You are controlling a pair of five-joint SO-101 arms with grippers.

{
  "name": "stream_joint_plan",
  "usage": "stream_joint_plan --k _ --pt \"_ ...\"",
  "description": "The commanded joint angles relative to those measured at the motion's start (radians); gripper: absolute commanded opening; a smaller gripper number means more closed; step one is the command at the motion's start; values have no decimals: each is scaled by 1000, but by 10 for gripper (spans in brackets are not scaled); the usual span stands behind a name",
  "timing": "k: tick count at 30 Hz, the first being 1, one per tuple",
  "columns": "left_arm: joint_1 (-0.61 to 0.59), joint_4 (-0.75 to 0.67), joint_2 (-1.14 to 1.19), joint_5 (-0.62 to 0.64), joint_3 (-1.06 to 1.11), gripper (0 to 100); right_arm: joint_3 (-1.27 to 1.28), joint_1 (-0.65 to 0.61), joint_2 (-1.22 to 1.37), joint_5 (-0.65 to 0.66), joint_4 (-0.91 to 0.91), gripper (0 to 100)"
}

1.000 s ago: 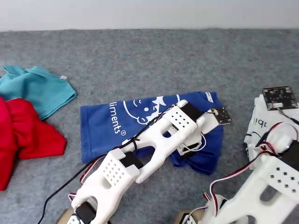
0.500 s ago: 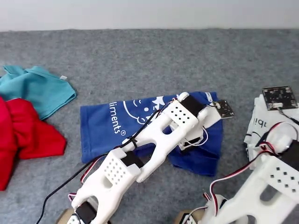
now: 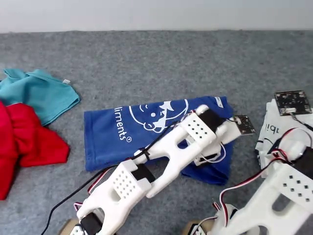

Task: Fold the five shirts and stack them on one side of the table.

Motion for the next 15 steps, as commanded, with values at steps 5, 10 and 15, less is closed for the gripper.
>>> stream_joint_plan --k 5,10,15 --pt "6 -75 -9 11 -31 135 -6 5 -16 0 28 19" --pt "6 -107 -9 11 -31 129 -6 5 -16 0 30 19" --pt "5 -112 -9 11 -35 21 -6 7 -16 0 31 19"
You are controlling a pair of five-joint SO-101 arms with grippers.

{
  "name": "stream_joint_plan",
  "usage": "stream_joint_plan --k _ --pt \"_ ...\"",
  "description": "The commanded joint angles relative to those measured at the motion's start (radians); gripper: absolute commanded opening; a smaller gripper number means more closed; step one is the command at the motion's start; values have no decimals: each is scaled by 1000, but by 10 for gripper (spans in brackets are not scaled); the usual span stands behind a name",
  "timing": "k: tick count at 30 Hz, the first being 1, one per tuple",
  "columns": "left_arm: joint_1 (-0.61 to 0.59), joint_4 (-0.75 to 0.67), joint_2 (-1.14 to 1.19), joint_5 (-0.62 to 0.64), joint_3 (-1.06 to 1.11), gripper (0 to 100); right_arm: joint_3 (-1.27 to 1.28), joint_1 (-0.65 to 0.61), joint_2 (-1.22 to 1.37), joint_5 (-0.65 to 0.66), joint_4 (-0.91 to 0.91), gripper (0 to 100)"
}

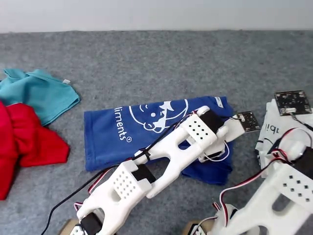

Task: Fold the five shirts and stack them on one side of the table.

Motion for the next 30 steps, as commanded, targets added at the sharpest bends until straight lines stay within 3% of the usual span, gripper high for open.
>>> stream_joint_plan --k 1,22,30 --pt "0 -9 -9 6 -36 11 -6 7 -16 0 33 19" --pt "-282 -54 44 2 -168 17 -2 5 -16 0 33 19" --pt "-359 -49 63 8 -170 206 -2 5 -16 0 33 19"
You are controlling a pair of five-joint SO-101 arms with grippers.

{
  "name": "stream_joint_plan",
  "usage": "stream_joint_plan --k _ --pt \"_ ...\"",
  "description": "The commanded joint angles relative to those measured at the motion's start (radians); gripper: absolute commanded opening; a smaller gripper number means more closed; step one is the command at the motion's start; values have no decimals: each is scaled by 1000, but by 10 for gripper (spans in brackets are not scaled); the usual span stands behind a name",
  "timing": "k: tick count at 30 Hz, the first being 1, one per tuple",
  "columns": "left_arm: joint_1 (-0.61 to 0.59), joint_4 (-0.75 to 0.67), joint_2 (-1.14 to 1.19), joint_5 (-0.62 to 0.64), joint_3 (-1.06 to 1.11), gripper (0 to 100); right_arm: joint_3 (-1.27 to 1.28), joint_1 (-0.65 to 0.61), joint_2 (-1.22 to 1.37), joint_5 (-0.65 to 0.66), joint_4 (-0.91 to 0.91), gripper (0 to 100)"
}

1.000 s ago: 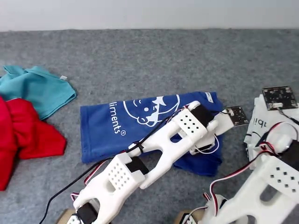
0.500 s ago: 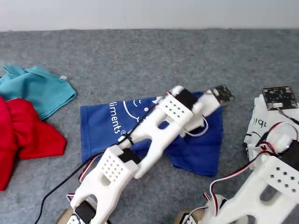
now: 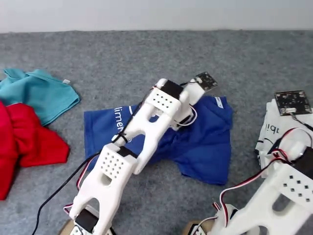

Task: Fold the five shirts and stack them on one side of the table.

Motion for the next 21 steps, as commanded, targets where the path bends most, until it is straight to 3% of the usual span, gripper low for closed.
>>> stream_joint_plan --k 1,8,17,21 --pt "-37 2 -61 8 -48 206 -2 5 -16 0 35 19" --pt "2 172 -161 6 -206 206 -2 5 -16 0 33 19" --pt "114 170 -169 8 -137 206 -2 8 -16 0 35 19" --pt "95 160 -92 8 -117 205 -2 8 -16 0 35 18"
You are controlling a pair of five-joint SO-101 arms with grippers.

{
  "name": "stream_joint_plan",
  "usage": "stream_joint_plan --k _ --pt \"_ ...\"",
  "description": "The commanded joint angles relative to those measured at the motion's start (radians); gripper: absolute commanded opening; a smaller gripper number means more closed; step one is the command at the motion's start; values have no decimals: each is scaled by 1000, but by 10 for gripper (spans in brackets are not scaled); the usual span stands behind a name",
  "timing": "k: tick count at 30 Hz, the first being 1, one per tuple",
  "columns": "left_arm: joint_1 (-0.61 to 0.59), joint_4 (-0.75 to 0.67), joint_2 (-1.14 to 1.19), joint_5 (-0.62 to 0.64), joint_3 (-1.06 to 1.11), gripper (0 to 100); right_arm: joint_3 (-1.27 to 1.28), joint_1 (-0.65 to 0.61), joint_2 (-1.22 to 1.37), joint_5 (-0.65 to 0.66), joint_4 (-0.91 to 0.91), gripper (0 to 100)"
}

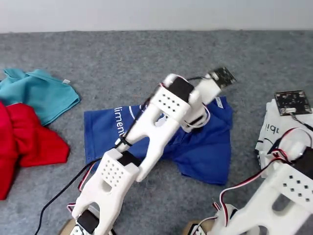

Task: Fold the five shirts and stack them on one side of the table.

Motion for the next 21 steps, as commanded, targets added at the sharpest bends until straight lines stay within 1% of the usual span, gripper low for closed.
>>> stream_joint_plan --k 1,5,10,13,18,21 --pt "-32 3 31 8 -5 205 -2 8 -16 0 35 17" --pt "-112 2 94 3 -5 205 -2 8 -16 0 35 17" --pt "-207 3 115 2 -5 205 -2 8 -16 0 35 17" --pt "-226 11 114 3 -21 205 -2 8 -16 0 35 18" --pt "-218 18 115 8 -21 205 -2 8 -16 0 35 18" --pt "-218 21 95 9 -21 168 -2 8 -16 0 35 18"
